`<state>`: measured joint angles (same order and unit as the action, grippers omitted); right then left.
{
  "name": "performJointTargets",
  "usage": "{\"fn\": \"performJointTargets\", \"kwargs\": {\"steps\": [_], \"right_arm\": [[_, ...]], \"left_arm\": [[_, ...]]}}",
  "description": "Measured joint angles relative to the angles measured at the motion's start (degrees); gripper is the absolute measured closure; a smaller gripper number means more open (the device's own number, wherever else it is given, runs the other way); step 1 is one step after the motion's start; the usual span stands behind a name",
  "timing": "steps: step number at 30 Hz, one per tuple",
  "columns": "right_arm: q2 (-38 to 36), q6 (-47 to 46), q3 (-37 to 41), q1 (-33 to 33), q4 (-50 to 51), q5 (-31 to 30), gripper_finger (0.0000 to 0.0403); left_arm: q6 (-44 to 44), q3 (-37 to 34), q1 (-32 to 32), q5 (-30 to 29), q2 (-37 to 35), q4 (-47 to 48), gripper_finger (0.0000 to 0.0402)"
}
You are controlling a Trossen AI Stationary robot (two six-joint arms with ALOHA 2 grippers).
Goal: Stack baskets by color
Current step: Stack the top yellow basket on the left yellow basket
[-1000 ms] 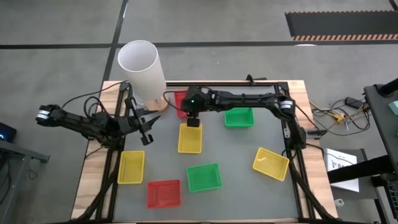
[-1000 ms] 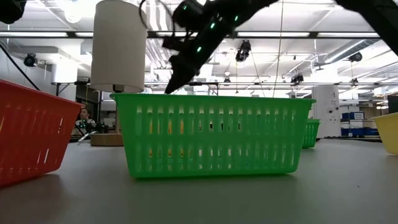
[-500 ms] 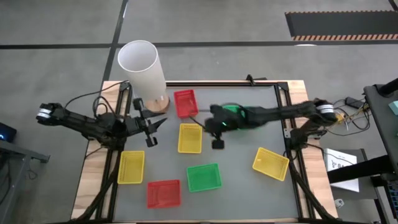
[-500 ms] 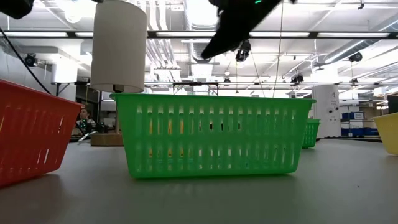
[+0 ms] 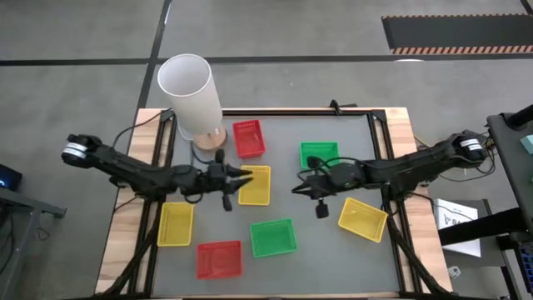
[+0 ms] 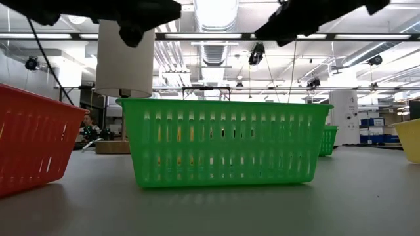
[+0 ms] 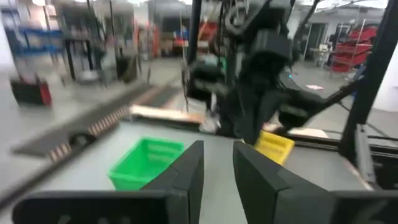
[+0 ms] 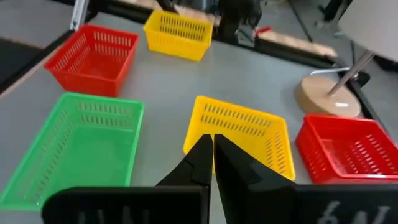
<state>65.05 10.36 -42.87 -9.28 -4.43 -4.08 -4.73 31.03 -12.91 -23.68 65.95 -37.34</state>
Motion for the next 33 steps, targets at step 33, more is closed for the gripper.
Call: {"fn": "performJointTargets", "kwargs": {"steps": [33], "right_arm": [[-18.1,3.1,5.8,0.0,5.6,9.1,0.0394]], "left_arm": [[-8.5,37.0,2.4,17.8,26.9,75.1,0.0228]]}}
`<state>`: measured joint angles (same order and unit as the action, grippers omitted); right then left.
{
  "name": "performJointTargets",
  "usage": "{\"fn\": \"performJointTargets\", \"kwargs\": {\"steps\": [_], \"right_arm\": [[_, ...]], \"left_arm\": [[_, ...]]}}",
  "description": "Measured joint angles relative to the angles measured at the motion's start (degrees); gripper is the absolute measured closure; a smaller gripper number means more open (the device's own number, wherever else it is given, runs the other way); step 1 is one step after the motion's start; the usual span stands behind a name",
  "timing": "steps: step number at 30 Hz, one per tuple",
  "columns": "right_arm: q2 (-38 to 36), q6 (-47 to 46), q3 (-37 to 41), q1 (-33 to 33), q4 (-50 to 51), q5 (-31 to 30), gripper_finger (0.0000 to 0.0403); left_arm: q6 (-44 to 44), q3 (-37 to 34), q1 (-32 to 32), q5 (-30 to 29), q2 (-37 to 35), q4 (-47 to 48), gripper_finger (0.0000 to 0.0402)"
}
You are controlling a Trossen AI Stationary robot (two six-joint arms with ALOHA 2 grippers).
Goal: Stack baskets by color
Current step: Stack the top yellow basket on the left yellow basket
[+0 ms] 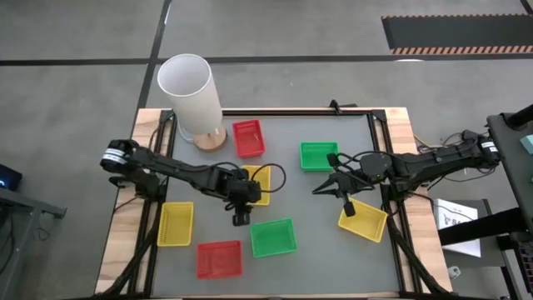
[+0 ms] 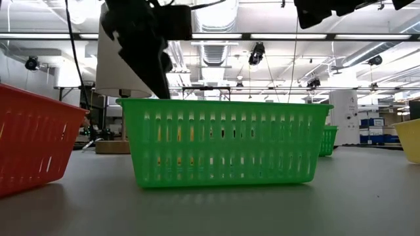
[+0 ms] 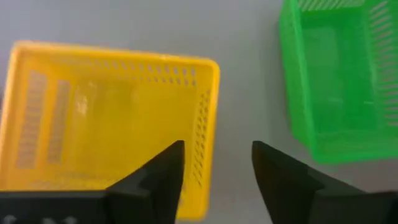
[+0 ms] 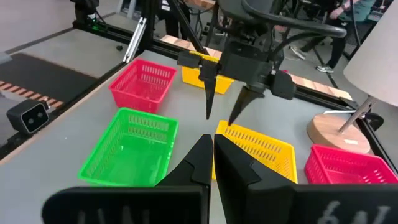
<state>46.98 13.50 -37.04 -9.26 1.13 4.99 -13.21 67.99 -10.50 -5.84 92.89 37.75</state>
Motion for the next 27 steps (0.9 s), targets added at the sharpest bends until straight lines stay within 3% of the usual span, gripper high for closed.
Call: {"fn": "performJointTargets", "kwargs": {"steps": [5,15,21,27], "right_arm": [[-0.1,0.0,0.0,0.0,0.4,0.0,0.0394],[0.0,0.0,0.0,0.0,0.9,0.0,0.0394],[0.0,0.7,0.0,0.0,0.8,0.0,0.0394],[0.6,1.6,0.9,0.0,-3.9,-0.1,0.0394]], "left_arm": [[6.3,-0.1,0.0,-0.5,3.6,-6.0,0.0204],[8.2,-0.1,1.5,-1.6,9.2,-9.1,0.021],[9.7,-0.1,1.4,-2.0,9.6,-9.1,0.0266],[11.3,-0.1,1.4,-2.0,9.5,-8.7,0.0374]]}}
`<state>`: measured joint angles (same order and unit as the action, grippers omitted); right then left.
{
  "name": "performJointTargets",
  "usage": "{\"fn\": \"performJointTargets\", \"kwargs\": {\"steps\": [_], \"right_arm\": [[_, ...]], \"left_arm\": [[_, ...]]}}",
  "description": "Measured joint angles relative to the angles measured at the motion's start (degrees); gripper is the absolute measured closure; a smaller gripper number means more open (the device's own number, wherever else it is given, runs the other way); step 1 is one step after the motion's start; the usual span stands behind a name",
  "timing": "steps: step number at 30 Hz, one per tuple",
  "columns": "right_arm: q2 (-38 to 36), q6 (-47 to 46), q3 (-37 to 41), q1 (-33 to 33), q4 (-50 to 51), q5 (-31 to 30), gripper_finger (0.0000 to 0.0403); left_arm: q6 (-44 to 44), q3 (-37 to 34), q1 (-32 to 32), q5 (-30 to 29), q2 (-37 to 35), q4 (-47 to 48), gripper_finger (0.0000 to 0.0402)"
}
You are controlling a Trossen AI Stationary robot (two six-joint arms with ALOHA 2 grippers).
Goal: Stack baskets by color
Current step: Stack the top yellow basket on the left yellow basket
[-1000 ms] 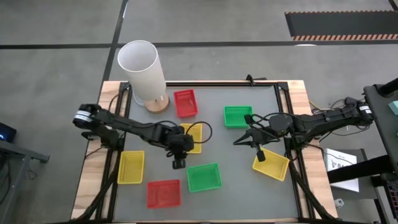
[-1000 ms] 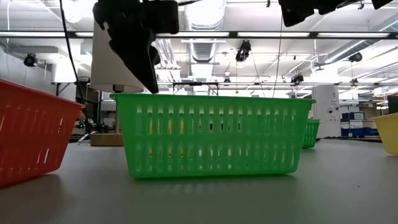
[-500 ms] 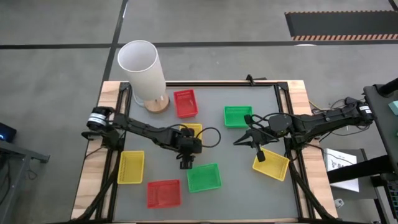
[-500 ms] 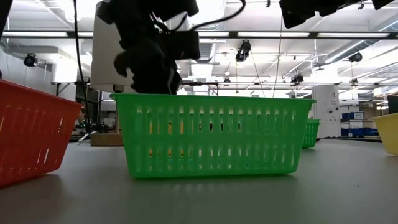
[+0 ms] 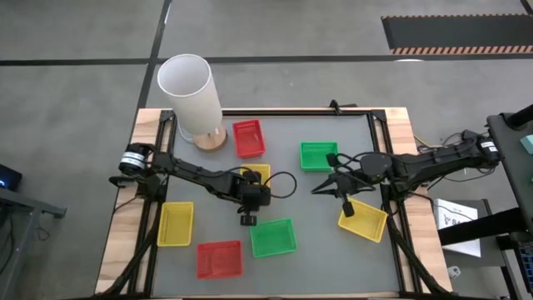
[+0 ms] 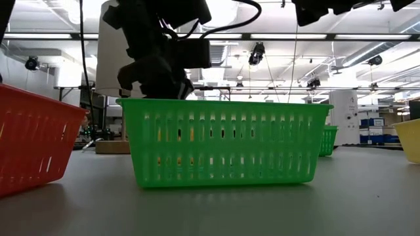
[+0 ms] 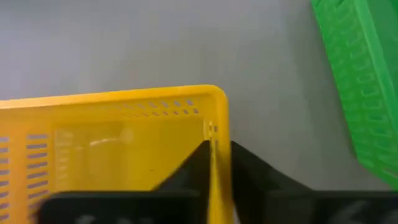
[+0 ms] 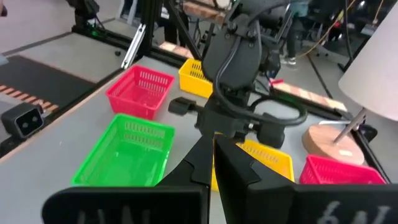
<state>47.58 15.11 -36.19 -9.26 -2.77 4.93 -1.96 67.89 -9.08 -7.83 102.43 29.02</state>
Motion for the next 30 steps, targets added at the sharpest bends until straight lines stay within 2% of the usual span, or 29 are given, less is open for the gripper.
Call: {"fn": "performJointTargets", "kwargs": {"steps": [2,8,19,30], "right_arm": [[0.7,0.2,0.3,0.0,-1.5,0.0,0.0394],[2.0,0.6,0.4,0.0,-2.3,-0.4,0.0394],[2.1,0.9,0.4,0.0,-2.1,-0.4,0.0394],[2.2,0.9,0.4,0.0,-2.0,-0.4,0.0394]], "left_arm": [[-0.1,0.4,0.0,-0.1,0.0,0.4,0.0393],[-0.8,2.4,-1.6,-1.7,-2.1,2.1,0.0399],[-7.7,10.5,-8.9,-9.5,-7.6,14.4,0.0401],[-30.6,15.6,-22.8,-13.8,-10.4,33.2,0.0401]]}}
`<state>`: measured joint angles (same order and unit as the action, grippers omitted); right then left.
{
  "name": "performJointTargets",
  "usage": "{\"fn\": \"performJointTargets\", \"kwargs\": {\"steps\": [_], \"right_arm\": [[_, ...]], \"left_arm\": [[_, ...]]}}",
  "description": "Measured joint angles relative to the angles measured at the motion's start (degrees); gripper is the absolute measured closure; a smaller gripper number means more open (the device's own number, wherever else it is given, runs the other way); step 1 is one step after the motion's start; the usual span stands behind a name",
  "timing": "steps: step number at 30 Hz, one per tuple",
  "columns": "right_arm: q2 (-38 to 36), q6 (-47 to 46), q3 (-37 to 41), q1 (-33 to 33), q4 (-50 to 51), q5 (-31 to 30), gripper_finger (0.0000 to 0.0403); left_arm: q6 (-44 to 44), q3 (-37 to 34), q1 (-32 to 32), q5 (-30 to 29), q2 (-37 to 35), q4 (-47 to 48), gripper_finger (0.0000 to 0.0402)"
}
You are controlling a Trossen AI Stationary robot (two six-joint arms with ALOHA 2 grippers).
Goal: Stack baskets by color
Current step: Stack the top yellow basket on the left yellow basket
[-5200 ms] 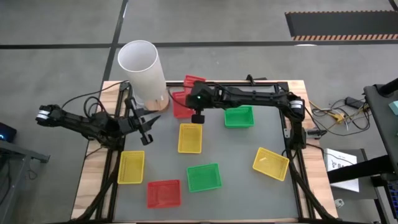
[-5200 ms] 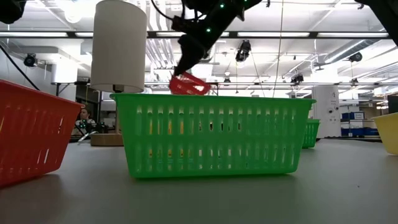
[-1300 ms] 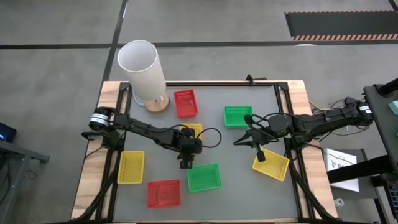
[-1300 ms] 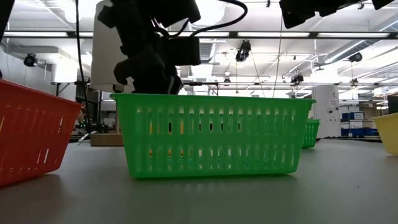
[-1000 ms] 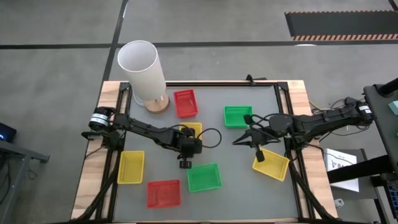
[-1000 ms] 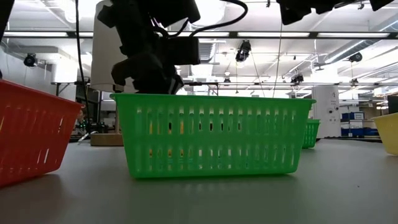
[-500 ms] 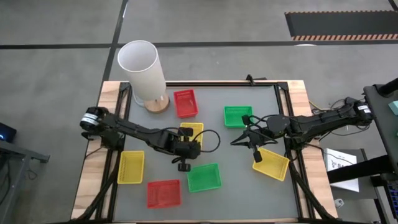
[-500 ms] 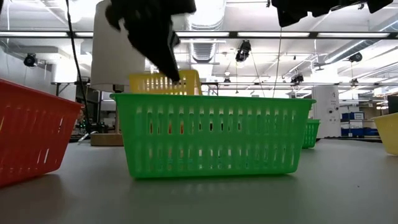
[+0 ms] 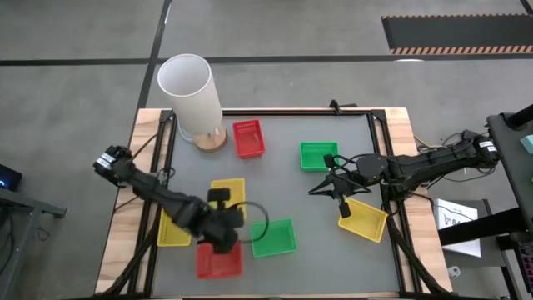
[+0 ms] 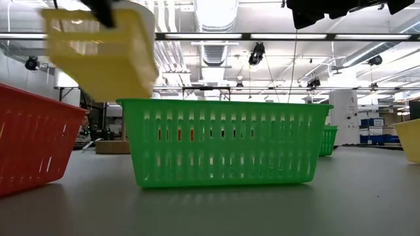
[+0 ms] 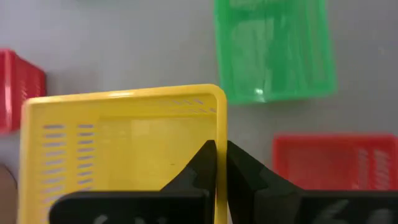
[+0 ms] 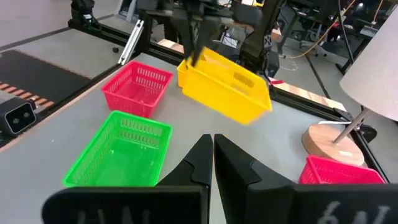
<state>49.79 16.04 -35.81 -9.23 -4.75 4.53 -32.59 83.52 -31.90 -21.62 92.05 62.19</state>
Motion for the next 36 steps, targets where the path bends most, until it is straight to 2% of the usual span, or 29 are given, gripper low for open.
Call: {"fn": "performJointTargets", "kwargs": {"steps": [6,13,17,21,26,36], "right_arm": [[0.4,0.5,0.0,0.0,0.0,0.0,0.0394],[0.7,0.5,0.1,0.0,0.4,0.0,0.0394],[0.7,0.5,0.1,0.0,1.4,0.0,0.0394],[0.7,0.5,0.1,0.0,1.6,0.0,0.0394],[0.7,0.1,0.1,0.0,1.5,0.1,0.0394],[0.7,-1.1,0.5,0.0,1.5,0.4,0.0394]], "left_arm": [[-5.6,0.9,-8.7,-0.2,0.0,7.8,0.0401],[-6.8,1.3,-20.3,0.5,0.0,20.3,0.0401],[-18.1,1.2,-26.0,0.7,0.0,25.1,0.0401],[-28.3,-0.1,-30.8,0.7,0.0,25.2,0.0401],[-33.5,-3.0,-32.8,0.2,1.0,24.5,0.0401],[-34.5,-10.5,-32.8,0.3,1.0,20.4,0.0402]]}}
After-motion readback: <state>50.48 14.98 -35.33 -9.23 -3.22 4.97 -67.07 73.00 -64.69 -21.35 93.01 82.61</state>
